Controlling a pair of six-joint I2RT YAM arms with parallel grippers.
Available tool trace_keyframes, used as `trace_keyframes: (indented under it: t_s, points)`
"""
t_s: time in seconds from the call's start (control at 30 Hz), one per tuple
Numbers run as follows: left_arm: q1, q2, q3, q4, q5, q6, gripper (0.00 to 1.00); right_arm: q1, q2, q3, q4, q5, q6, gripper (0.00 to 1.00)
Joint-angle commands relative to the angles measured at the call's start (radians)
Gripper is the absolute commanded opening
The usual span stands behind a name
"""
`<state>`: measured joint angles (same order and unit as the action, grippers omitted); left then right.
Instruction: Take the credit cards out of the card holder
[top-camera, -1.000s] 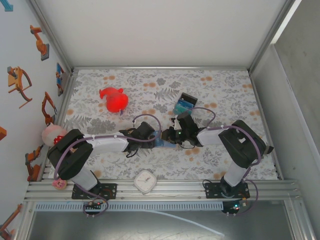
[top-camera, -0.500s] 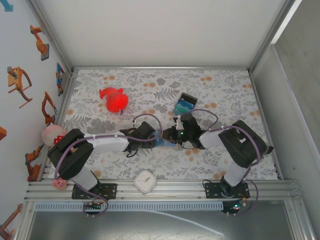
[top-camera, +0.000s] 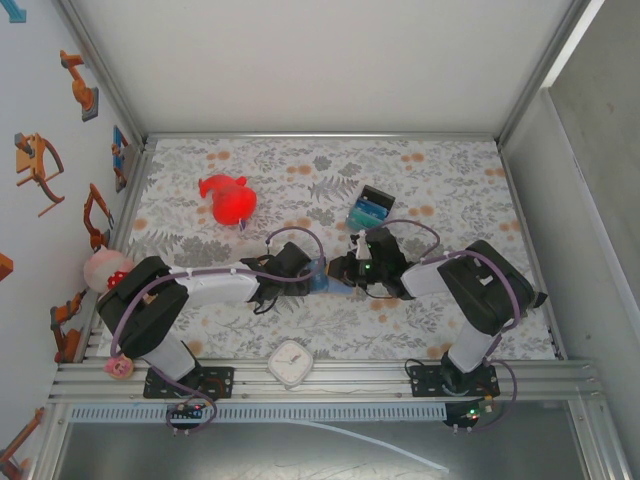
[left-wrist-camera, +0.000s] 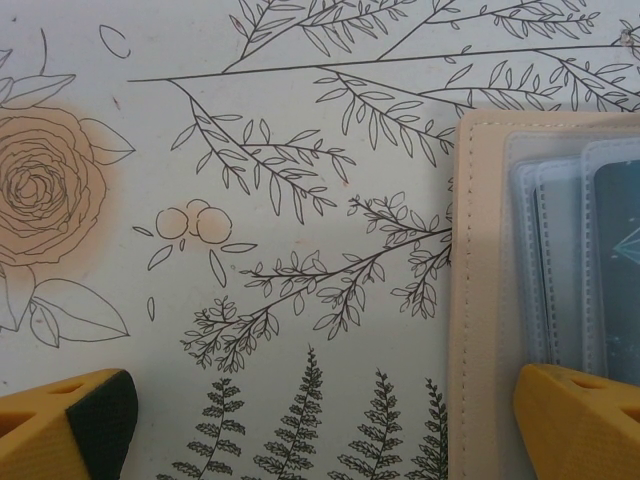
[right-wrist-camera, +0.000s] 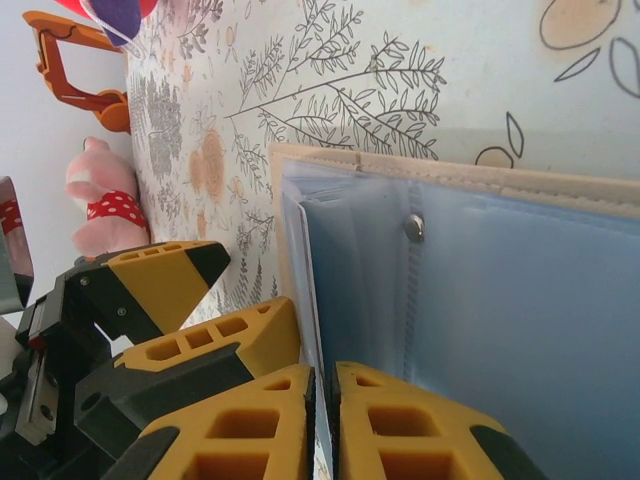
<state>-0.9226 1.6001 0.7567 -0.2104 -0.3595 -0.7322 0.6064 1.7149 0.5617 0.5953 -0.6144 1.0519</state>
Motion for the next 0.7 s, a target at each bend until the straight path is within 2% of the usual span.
trace_keyframes:
  t_s: [0.0, 0.17, 0.33, 0.67]
  points:
    - [-0.005, 0.030, 0.006, -0.066, -0.016, -0.015, 0.97, -0.011, 0.012, -0.013, 0.041, -0.017, 0.007, 0.14]
    - [-0.005, 0.032, 0.009, -0.070, -0.017, -0.015, 0.97, -0.016, 0.015, -0.016, 0.049, -0.025, 0.007, 0.12]
    - [-0.005, 0.031, 0.010, -0.071, -0.019, -0.016, 0.97, -0.019, 0.018, -0.017, 0.049, -0.023, 0.008, 0.00]
    - [-0.005, 0.006, 0.007, -0.077, -0.030, -0.008, 0.97, -0.040, 0.033, -0.028, 0.047, -0.018, 0.001, 0.00]
